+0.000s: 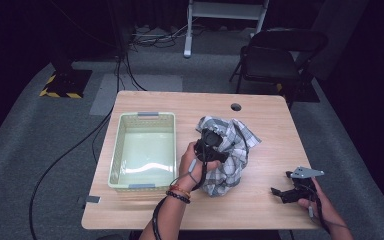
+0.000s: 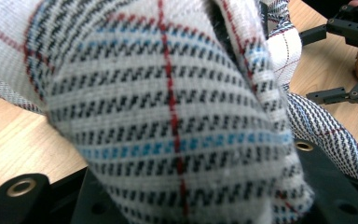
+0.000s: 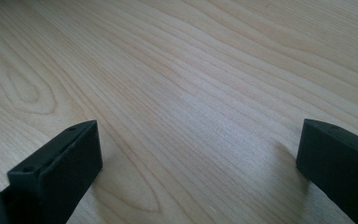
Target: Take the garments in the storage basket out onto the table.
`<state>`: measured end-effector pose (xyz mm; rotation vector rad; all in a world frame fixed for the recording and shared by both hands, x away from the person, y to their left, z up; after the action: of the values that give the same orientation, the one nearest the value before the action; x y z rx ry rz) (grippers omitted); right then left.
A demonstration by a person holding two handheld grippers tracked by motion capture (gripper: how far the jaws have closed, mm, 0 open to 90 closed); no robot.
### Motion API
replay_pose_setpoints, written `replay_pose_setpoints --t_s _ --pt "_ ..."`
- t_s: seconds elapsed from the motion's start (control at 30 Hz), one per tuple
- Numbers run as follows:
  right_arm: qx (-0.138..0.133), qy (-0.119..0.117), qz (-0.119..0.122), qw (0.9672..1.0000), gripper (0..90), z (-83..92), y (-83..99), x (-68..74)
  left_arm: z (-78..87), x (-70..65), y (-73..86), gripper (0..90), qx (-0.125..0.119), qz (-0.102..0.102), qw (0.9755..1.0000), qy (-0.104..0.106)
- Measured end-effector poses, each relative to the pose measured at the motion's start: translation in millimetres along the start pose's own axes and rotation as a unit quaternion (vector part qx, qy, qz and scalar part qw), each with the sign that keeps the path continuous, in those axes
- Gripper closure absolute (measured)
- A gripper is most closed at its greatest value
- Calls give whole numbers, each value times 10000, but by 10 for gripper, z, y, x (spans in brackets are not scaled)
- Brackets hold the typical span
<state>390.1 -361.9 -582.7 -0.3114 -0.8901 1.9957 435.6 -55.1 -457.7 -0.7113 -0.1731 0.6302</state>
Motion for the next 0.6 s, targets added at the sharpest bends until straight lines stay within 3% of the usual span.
replay_pose_setpoints --t_s 0.6 --pt "0 1 2 10000 1 0 0 0 -276 11 62 526 201 198 9996 63"
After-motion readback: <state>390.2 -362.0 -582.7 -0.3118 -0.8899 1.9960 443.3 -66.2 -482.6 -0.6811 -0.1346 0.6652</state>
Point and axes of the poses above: each handheld gripper's, and its own axes: z roughly backward along the jaws, y roughly out of its underside, x roughly to its left, the point moved 5 cm from there along -z, roughly forward along the jaws, and after that the axes turned 10 degrees about -z, right-handed, at the moved point
